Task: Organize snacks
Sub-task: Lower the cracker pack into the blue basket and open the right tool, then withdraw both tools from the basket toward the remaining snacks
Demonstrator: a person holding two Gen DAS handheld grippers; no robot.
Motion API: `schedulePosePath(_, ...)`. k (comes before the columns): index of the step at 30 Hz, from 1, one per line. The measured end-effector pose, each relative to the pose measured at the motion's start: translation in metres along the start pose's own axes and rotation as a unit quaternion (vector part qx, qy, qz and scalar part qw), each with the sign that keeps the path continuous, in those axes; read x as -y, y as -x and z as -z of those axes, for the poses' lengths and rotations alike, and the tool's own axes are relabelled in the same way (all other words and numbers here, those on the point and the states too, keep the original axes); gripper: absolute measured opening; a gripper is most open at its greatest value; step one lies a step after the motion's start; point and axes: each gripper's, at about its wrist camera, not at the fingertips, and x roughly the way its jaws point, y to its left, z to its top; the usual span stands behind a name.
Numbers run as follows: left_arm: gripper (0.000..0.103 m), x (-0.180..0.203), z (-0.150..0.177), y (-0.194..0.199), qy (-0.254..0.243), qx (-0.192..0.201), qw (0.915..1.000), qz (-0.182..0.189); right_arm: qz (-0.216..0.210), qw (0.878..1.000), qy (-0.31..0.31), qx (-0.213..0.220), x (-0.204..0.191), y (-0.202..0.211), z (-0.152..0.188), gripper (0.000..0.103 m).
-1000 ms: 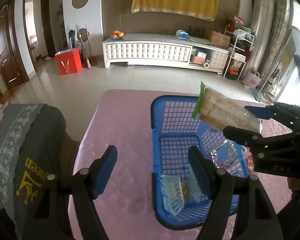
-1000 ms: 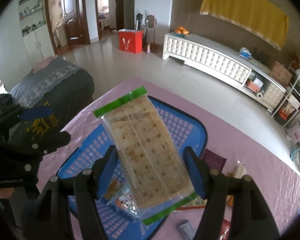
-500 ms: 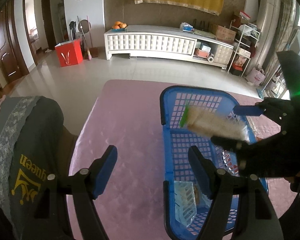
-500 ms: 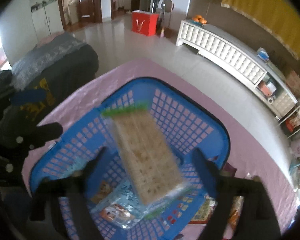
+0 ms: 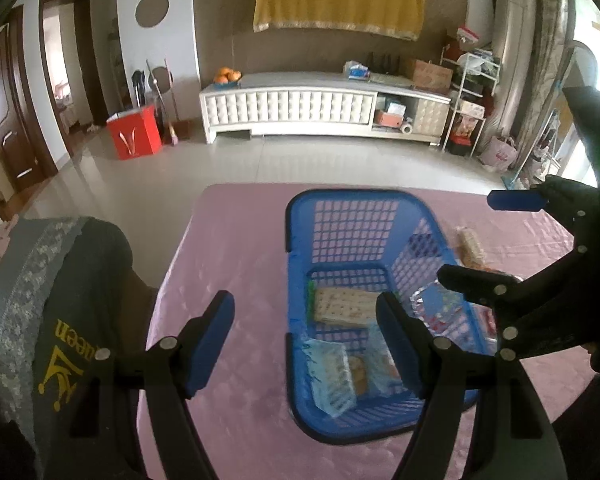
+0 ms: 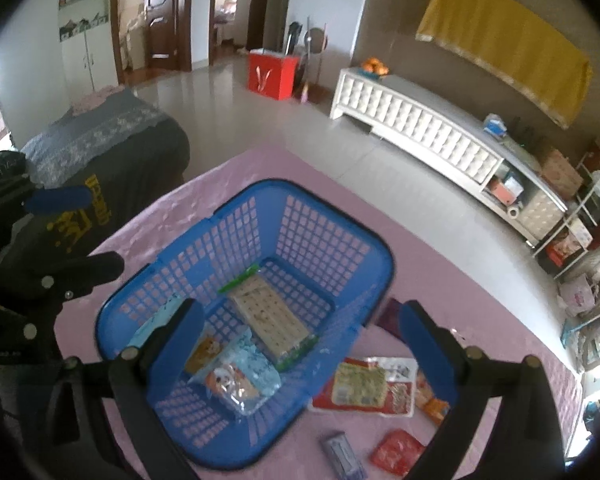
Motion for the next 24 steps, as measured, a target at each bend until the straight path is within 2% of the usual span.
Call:
schedulePosePath(6, 0.071, 0.024, -0.004, 0.033, -0.016, 0.022, 0.9996, 0.008, 0.010, 0.999, -0.017, 0.034, 0.009, 0.045, 0.014, 0.100)
schedulePosePath(15, 0.071, 0.070, -0.005, 0.062, -0.046, 0.042, 0.9978, 0.024, 0.033, 0.997, -0.036, 0.052, 0.025, 0.087, 0.039, 0.100)
schedulePosePath(24, 0.072, 0.117, -0.003, 0.061, -0.080, 0.034, 0.9955, 0.039, 0.055, 0.996, -0.057, 0.049, 0.057, 0.104, 0.077, 0.100)
